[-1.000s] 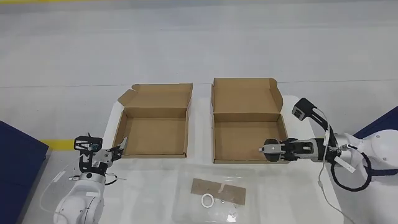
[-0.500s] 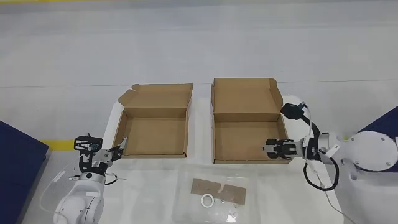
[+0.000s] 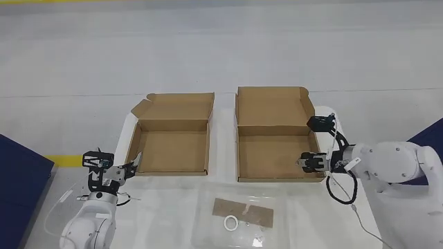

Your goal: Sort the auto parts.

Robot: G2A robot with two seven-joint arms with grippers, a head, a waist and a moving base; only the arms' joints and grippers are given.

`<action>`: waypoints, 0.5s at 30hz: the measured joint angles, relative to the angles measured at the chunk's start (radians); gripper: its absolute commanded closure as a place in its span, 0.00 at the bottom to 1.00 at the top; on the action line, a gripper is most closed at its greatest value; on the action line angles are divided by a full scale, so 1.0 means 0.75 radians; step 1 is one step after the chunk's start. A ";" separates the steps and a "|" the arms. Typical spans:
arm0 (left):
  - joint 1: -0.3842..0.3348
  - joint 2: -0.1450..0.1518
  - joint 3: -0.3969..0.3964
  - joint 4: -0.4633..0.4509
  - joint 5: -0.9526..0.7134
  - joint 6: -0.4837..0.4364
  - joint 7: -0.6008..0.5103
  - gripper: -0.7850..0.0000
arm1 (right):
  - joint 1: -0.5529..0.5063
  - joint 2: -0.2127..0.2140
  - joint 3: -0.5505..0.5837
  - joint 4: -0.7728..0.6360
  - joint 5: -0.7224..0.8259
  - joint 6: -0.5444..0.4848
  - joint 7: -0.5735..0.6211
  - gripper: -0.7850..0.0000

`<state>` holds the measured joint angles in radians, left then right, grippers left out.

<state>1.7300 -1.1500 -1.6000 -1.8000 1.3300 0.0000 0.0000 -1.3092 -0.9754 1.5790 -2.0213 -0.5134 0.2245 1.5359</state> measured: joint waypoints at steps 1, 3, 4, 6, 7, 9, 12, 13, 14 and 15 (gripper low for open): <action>0.000 0.000 0.000 0.000 0.000 0.000 0.000 0.00 | -0.002 0.000 -0.002 0.002 0.000 -0.002 -0.004 1.00; 0.000 0.000 0.000 0.000 0.000 0.000 0.000 0.00 | -0.013 -0.001 -0.020 0.016 -0.008 -0.007 -0.038 1.00; 0.000 0.000 0.000 0.000 0.000 0.000 0.000 0.00 | -0.014 0.000 -0.035 0.024 -0.030 -0.006 -0.056 1.00; 0.000 0.000 0.000 0.000 0.000 0.000 0.000 0.00 | 0.001 0.000 -0.086 0.048 -0.092 0.007 -0.079 1.00; 0.000 0.000 0.000 0.000 0.000 0.000 0.000 0.00 | 0.016 -0.001 -0.110 0.064 -0.105 0.013 -0.084 1.00; 0.000 0.000 0.000 0.000 0.000 0.000 0.000 0.00 | 0.061 -0.003 -0.171 0.114 -0.150 0.019 -0.092 1.00; 0.000 0.000 0.000 0.000 0.000 0.000 0.000 0.00 | 0.136 -0.011 -0.266 0.200 -0.213 0.030 -0.117 1.00; 0.000 0.000 0.000 0.000 0.000 0.000 0.000 0.00 | 0.160 -0.013 -0.294 0.228 -0.231 0.034 -0.123 1.00; 0.000 0.000 0.000 0.000 0.000 0.000 0.000 0.00 | 0.193 -0.017 -0.331 0.268 -0.258 0.041 -0.128 1.00; 0.000 0.000 0.000 0.000 0.000 0.000 0.000 0.00 | 0.218 -0.020 -0.359 0.300 -0.284 0.048 -0.130 1.00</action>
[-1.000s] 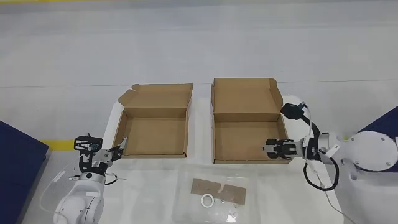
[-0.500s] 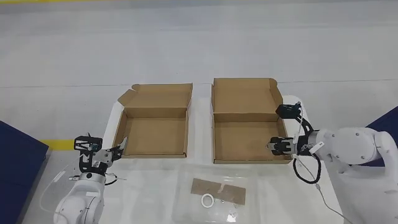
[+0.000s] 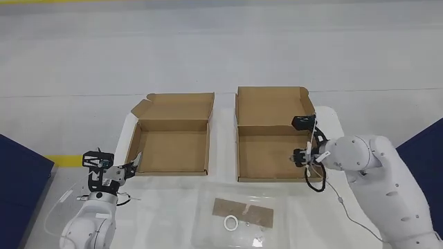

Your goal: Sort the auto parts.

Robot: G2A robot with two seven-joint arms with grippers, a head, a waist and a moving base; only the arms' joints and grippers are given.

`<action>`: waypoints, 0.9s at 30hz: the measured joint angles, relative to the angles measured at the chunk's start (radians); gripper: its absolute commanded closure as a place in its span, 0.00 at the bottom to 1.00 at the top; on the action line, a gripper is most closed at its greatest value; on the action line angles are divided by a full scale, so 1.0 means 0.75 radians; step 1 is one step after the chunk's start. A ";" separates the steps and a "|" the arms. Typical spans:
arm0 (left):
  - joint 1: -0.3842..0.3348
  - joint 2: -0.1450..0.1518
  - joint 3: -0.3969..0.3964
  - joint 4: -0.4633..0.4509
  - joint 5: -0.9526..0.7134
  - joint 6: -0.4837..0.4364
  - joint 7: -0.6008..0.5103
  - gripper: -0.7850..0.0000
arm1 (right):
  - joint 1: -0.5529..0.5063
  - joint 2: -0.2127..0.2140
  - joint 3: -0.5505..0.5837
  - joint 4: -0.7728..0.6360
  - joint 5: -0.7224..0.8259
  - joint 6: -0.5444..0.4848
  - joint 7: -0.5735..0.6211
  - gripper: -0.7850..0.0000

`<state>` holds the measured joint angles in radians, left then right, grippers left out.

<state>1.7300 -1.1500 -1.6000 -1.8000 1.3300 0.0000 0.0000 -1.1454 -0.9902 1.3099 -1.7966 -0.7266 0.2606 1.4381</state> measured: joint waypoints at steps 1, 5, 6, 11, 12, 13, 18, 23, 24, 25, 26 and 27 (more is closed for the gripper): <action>0.000 0.000 0.000 0.000 0.000 0.000 0.000 0.00 | 0.024 -0.003 -0.028 0.031 -0.028 0.010 -0.001 1.00; 0.000 0.000 0.000 0.000 0.000 0.000 0.000 0.00 | 0.129 -0.025 -0.143 0.177 -0.060 0.036 -0.022 1.00; 0.000 0.000 0.000 0.000 0.000 0.000 0.000 0.00 | 0.149 -0.029 -0.167 0.211 -0.068 0.036 -0.028 1.00; 0.000 0.000 0.000 0.000 0.000 0.000 0.000 0.00 | 0.266 -0.063 -0.295 0.411 -0.084 0.028 -0.067 1.00; 0.000 0.000 0.000 0.000 0.000 0.000 0.000 0.00 | 0.284 -0.068 -0.314 0.446 -0.073 0.018 -0.073 1.00; 0.000 0.000 0.000 0.000 0.000 0.000 0.000 0.00 | 0.293 -0.071 -0.322 0.469 -0.070 0.013 -0.075 1.00; 0.000 0.000 0.000 0.000 0.000 0.000 0.000 0.00 | 0.293 -0.070 -0.319 0.463 -0.072 0.013 -0.076 1.00; 0.000 0.000 0.000 0.000 0.000 0.000 0.000 0.00 | 0.293 -0.070 -0.319 0.463 -0.072 0.013 -0.075 1.00; 0.000 0.000 0.000 0.000 0.000 0.000 0.000 0.00 | 0.293 -0.070 -0.319 0.463 -0.072 0.013 -0.075 1.00; 0.000 0.000 0.000 0.000 0.000 0.000 0.000 0.00 | 0.293 -0.070 -0.319 0.463 -0.072 0.013 -0.075 1.00; 0.000 0.000 0.000 0.000 0.000 0.000 0.000 0.00 | 0.293 -0.070 -0.319 0.463 -0.072 0.013 -0.075 1.00; 0.000 0.000 0.000 0.000 0.000 0.000 0.000 0.00 | 0.293 -0.070 -0.319 0.463 -0.072 0.013 -0.075 1.00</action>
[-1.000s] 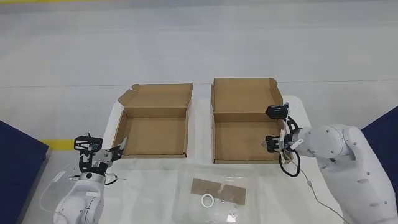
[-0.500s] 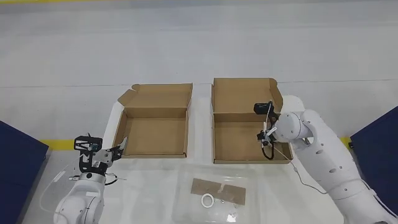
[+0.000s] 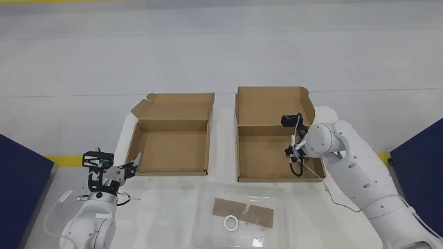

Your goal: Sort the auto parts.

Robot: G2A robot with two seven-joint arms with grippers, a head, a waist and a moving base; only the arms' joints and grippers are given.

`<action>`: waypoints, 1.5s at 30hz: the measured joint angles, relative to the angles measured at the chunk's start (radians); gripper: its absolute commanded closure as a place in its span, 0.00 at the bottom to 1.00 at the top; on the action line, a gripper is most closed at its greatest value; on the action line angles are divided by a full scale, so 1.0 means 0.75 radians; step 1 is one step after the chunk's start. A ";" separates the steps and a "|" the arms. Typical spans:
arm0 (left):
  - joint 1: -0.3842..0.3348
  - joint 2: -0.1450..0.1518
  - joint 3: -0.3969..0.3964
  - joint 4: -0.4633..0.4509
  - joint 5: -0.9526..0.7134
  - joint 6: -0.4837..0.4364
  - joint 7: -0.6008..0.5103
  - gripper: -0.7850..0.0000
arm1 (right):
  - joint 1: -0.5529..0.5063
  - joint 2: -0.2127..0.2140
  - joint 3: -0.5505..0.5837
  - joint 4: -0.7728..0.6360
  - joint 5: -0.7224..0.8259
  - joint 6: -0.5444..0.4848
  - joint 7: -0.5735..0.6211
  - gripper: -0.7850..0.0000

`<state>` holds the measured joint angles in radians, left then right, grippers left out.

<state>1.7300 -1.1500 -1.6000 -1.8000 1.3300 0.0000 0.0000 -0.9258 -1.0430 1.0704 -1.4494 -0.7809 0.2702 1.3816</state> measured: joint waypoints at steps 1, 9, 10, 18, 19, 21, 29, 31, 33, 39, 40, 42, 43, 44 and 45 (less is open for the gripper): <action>0.000 0.000 0.000 0.000 0.000 0.000 0.000 0.00 | 0.000 0.000 0.000 0.000 0.000 0.000 0.000 1.00; 0.000 0.000 0.000 0.000 0.000 0.000 0.000 0.00 | 0.023 -0.008 -0.016 0.083 -0.008 -0.023 -0.052 1.00; 0.000 0.000 0.000 0.000 0.000 0.000 0.000 0.00 | 0.044 -0.012 -0.027 0.112 -0.014 -0.024 -0.051 1.00; 0.000 0.000 0.000 0.000 0.000 0.000 0.000 0.00 | 0.272 -0.081 -0.179 0.407 -0.010 -0.069 -0.067 1.00; 0.000 0.000 0.000 0.000 0.000 0.000 0.000 0.00 | 0.294 -0.091 -0.199 0.441 -0.006 -0.075 -0.074 1.00; 0.000 0.000 0.000 0.000 0.000 0.000 0.000 0.00 | 0.338 -0.116 -0.247 0.518 0.004 -0.087 -0.092 1.00; 0.000 0.000 0.000 0.000 0.000 0.000 0.000 0.00 | 0.420 -0.198 -0.379 0.749 0.052 -0.112 -0.148 1.00; 0.000 0.000 0.000 0.000 0.000 0.000 0.000 0.00 | 0.422 -0.199 -0.380 0.753 0.054 -0.114 -0.149 1.00; 0.000 0.000 0.000 0.000 0.000 0.000 0.000 0.00 | 0.421 -0.198 -0.379 0.752 0.054 -0.114 -0.149 1.00; 0.000 0.000 0.000 0.000 0.000 0.000 0.000 0.00 | 0.398 -0.200 -0.388 0.749 0.021 -0.103 -0.193 1.00; 0.000 0.000 0.000 0.000 0.000 0.000 0.000 0.00 | 0.397 -0.201 -0.391 0.747 0.008 -0.092 -0.201 1.00; 0.000 0.000 0.000 0.000 0.000 0.000 0.000 0.00 | 0.398 -0.205 -0.394 0.742 -0.014 -0.063 -0.217 1.00; 0.000 0.000 0.000 0.000 0.000 0.000 0.000 0.00 | 0.399 -0.207 -0.395 0.740 -0.019 -0.052 -0.223 1.00; 0.000 0.000 0.000 0.000 0.000 0.000 0.000 0.00 | 0.399 -0.209 -0.395 0.739 -0.022 -0.042 -0.227 1.00; 0.000 0.000 0.000 0.000 0.000 0.000 0.000 0.00 | 0.400 -0.211 -0.394 0.739 -0.023 -0.039 -0.228 1.00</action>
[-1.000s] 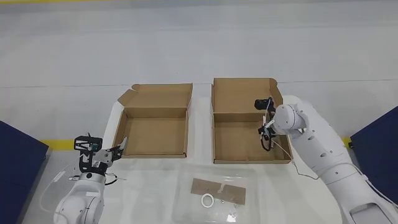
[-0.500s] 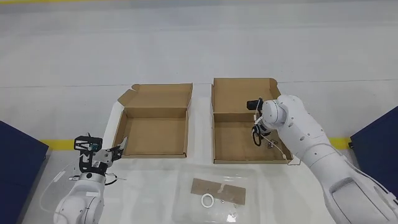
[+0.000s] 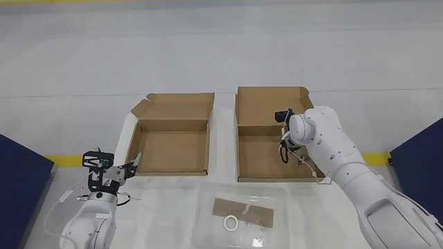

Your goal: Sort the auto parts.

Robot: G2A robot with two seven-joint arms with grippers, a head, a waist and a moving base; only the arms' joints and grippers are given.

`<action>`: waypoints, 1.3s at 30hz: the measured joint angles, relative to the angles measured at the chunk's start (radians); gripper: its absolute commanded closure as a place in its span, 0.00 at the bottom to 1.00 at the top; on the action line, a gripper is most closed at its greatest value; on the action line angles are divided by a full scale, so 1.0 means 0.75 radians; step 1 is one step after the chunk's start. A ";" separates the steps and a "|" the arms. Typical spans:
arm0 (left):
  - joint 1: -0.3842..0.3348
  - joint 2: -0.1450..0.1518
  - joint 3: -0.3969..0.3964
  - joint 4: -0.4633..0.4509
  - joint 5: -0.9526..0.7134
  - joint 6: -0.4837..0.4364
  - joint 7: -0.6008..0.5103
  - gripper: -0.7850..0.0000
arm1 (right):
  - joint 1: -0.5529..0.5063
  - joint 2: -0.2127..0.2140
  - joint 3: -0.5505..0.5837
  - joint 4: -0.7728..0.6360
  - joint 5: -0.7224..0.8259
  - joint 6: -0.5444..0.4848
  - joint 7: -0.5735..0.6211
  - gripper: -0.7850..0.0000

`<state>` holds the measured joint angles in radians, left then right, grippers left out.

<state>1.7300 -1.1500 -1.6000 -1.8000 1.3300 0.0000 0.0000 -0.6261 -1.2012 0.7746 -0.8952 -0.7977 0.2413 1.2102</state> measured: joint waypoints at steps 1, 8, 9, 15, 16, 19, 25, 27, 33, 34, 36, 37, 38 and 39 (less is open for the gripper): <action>0.000 0.000 0.000 0.000 0.000 0.000 0.000 0.00 | 0.001 -0.002 0.000 0.001 -0.002 0.003 -0.002 1.00; 0.000 0.000 0.000 0.000 0.000 0.000 0.000 0.00 | 0.002 -0.017 -0.004 0.034 -0.013 0.014 -0.019 1.00; 0.000 0.000 0.000 0.000 0.000 0.000 0.000 0.00 | 0.003 -0.019 -0.004 0.039 -0.014 0.015 -0.021 1.00; 0.000 0.000 0.000 0.000 0.000 0.000 0.000 0.00 | 0.003 -0.030 -0.001 0.074 -0.004 0.012 -0.026 1.00; 0.000 0.000 0.000 0.000 0.000 0.000 0.000 0.00 | 0.003 -0.032 0.000 0.080 -0.003 0.011 -0.028 1.00; 0.000 0.000 0.000 0.000 0.000 0.000 0.000 0.00 | 0.004 -0.037 0.002 0.095 -0.002 0.009 -0.033 1.00; 0.000 0.000 0.000 0.000 0.000 0.000 0.000 0.00 | 0.005 -0.045 0.006 0.115 -0.008 0.005 -0.037 1.00; 0.000 0.000 0.000 0.000 0.000 0.000 0.000 0.00 | 0.006 -0.047 0.007 0.119 -0.010 0.004 -0.038 0.98; 0.000 0.000 0.000 0.000 0.000 0.000 0.000 0.00 | 0.008 -0.051 0.017 0.124 -0.020 0.003 -0.041 0.76; 0.000 0.000 0.000 0.000 0.000 0.000 0.000 0.00 | 0.007 -0.052 0.019 0.124 -0.023 0.003 -0.042 0.75; 0.000 0.000 0.000 0.000 0.000 0.000 0.000 0.00 | 0.006 -0.052 0.023 0.123 -0.026 0.002 -0.042 0.74; 0.000 0.000 0.000 0.000 0.000 0.000 0.000 0.00 | 0.005 -0.052 0.025 0.122 -0.027 0.001 -0.041 0.73; 0.000 0.000 0.000 0.000 0.000 0.000 0.000 0.00 | 0.004 -0.052 0.028 0.120 -0.028 0.000 -0.040 0.71; 0.000 0.000 0.000 0.000 0.000 0.000 0.000 0.00 | 0.004 -0.052 0.030 0.118 -0.029 0.000 -0.039 0.71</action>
<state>1.7300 -1.1500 -1.6000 -1.8000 1.3300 0.0000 0.0000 -0.6233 -1.2404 0.7972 -0.8066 -0.8197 0.2410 1.1807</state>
